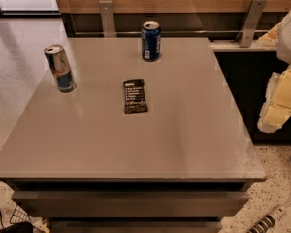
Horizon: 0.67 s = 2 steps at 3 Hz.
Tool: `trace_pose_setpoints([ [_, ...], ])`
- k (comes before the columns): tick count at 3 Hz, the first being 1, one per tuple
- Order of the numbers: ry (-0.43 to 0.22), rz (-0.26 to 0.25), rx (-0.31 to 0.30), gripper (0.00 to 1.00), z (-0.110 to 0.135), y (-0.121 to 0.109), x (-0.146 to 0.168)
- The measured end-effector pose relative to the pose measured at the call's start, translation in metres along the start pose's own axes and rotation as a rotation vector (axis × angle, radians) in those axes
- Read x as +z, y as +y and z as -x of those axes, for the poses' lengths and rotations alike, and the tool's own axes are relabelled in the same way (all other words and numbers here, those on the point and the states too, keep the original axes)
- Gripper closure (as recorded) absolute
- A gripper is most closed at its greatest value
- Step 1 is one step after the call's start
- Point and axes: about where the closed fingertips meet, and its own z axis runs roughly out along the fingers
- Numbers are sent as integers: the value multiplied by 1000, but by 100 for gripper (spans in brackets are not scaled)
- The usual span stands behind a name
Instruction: Pick redbull can
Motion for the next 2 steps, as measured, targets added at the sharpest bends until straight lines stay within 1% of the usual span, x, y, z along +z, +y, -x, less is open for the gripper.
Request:
trace_pose_setpoints([
  [1,0,0,0,0,0,0,0],
  [2,-47,-5,-5,0,9,-13,6],
])
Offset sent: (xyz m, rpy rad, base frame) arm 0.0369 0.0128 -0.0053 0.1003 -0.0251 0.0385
